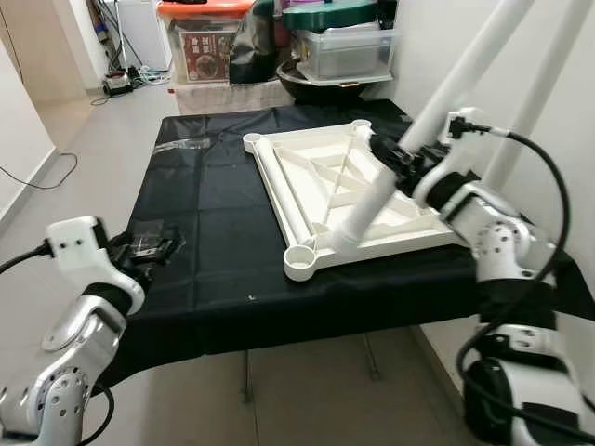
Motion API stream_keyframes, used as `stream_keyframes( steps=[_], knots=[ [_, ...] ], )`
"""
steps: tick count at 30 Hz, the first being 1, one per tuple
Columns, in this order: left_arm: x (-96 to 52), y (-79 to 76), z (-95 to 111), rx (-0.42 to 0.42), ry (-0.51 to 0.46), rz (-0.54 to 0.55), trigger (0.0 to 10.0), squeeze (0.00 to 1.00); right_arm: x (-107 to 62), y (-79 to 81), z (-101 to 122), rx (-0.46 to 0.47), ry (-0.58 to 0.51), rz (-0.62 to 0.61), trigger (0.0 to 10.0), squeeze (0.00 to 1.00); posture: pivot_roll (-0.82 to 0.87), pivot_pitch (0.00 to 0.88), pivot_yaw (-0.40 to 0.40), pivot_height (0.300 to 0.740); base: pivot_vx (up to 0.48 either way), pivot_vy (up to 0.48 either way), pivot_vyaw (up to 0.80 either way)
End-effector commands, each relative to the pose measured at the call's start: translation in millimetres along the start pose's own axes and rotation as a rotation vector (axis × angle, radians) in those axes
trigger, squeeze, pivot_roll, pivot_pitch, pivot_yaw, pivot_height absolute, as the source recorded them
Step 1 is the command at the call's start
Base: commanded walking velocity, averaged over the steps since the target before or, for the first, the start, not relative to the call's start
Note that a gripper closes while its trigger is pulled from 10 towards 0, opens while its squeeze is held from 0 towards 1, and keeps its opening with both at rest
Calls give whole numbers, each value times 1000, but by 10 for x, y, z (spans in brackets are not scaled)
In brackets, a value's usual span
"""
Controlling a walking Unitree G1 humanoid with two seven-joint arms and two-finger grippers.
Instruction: Building children table
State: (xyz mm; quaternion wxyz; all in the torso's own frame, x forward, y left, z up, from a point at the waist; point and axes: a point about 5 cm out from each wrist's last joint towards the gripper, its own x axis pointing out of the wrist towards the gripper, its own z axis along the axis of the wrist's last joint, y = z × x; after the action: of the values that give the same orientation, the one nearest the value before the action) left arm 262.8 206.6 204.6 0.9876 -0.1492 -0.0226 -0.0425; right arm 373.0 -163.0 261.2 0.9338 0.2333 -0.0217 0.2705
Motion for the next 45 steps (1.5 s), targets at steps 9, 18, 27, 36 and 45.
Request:
stream_keyframes(
  steps=[9, 18, 27, 36, 45],
  knots=[
    [-68, 102, -205, 227, 146, 78, 10000, 0, 39, 83, -48, 138, -12, -4, 2784, 0, -19, 0, -6, 740, 0, 0, 0],
    [-184, 376, -215, 376, 253, 153, 10000, 0, 47, 164, -75, 124, -17, 24, 10000, 0, -18, 0, -6, 740, 0, 0, 0],
    [-258, 465, -139, 334, 207, 157, 10000, 0, 45, 173, -99, 127, -9, 11, 10000, 0, -2, 0, -10, 740, 0, 0, 0],
    [-272, 493, -43, 462, 158, 243, 10000, 0, 45, 184, -136, 93, -30, -25, 10000, 0, 10, 0, -10, 740, 0, 0, 0],
    [-242, 439, -78, 384, 94, 173, 10000, 0, 46, 292, -157, 60, -43, 61, 10000, 0, 12, 0, -8, 740, 0, 0, 0]
  ],
)
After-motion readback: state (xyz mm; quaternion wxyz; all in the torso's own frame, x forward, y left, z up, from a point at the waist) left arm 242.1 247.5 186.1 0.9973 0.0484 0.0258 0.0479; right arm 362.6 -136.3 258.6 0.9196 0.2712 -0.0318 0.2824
